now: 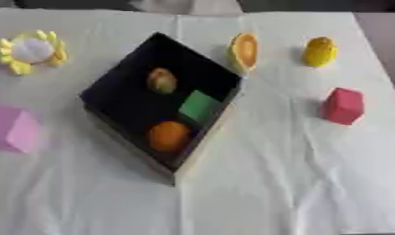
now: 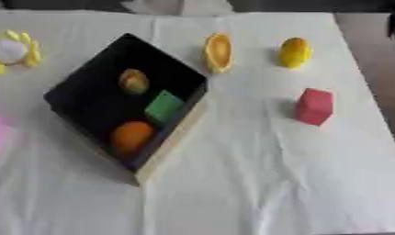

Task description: Pick up objects on the table and place them in the box.

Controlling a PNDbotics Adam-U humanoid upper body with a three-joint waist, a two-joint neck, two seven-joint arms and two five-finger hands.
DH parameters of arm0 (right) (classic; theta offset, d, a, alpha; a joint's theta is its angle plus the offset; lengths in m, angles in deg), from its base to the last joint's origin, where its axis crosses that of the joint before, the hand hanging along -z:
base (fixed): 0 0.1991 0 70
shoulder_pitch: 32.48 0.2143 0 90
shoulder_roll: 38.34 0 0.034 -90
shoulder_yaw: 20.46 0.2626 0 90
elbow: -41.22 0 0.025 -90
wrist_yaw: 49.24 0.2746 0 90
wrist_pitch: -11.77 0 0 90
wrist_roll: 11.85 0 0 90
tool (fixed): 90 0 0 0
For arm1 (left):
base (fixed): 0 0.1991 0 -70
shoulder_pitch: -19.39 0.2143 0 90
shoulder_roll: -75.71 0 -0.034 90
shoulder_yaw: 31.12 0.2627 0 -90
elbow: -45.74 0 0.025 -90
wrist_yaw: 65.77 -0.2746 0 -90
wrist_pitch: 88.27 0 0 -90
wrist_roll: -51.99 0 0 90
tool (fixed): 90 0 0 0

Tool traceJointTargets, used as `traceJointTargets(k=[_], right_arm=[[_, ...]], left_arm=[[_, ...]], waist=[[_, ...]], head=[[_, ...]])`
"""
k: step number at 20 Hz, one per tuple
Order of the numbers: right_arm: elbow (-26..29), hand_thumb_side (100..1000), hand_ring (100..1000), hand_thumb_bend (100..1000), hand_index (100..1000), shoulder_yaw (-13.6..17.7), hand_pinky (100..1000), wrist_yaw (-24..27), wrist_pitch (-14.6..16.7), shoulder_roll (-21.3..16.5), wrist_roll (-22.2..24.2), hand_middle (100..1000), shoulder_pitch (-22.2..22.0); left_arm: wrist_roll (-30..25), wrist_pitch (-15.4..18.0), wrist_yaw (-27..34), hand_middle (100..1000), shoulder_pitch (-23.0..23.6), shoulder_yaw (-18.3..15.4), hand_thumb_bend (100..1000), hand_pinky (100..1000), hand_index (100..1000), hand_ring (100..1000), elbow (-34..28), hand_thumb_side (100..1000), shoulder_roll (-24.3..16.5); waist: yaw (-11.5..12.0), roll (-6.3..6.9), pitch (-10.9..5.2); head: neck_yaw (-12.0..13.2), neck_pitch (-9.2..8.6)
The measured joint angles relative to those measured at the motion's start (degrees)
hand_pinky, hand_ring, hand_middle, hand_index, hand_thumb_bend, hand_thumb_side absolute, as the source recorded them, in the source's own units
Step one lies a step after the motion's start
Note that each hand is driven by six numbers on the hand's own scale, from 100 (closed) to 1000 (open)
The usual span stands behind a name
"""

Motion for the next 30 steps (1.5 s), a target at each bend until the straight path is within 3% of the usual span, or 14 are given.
traceJointTargets(k=[7, 14, 24, 30], right_arm=[[0.3, 377, 881, 277, 898, -0.1, 888, -3.2, 1.5, 0.0, 8.3, 786, 0.0], [2.8, 395, 914, 357, 904, -2.5, 897, -4.7, 1.5, 0.0, 13.0, 832, -0.4], [6.4, 317, 911, 362, 891, -6.8, 894, -3.8, -1.1, -1.5, 13.5, 832, 0.6], [7.0, 344, 909, 359, 881, -9.0, 893, -1.5, -4.4, -1.5, 12.8, 827, 1.7]], left_arm=[[0.0, 0.0, 0.0, 719, -0.1, 0.0, 258, 796, 895, 720, -0.2, 531, 0.0], [0.0, 0.0, 0.0, 719, -0.3, 0.0, 256, 796, 894, 720, -0.2, 533, 0.0], [-0.3, 0.1, 0.2, 719, -1.1, 0.1, 254, 796, 893, 719, -0.2, 536, 0.1], [-0.5, 0.2, 0.3, 719, -1.5, 0.4, 251, 796, 892, 718, -0.2, 539, 0.1]], waist=[[0.0, -0.05, 0.00], [0.4, -0.05, 0.00], [1.2, -0.21, 0.00], [1.5, -0.30, 0.00]], head=[[0.1, -0.08], [0.2, -0.46], [-0.1, -0.59], [-0.9, -0.52]])
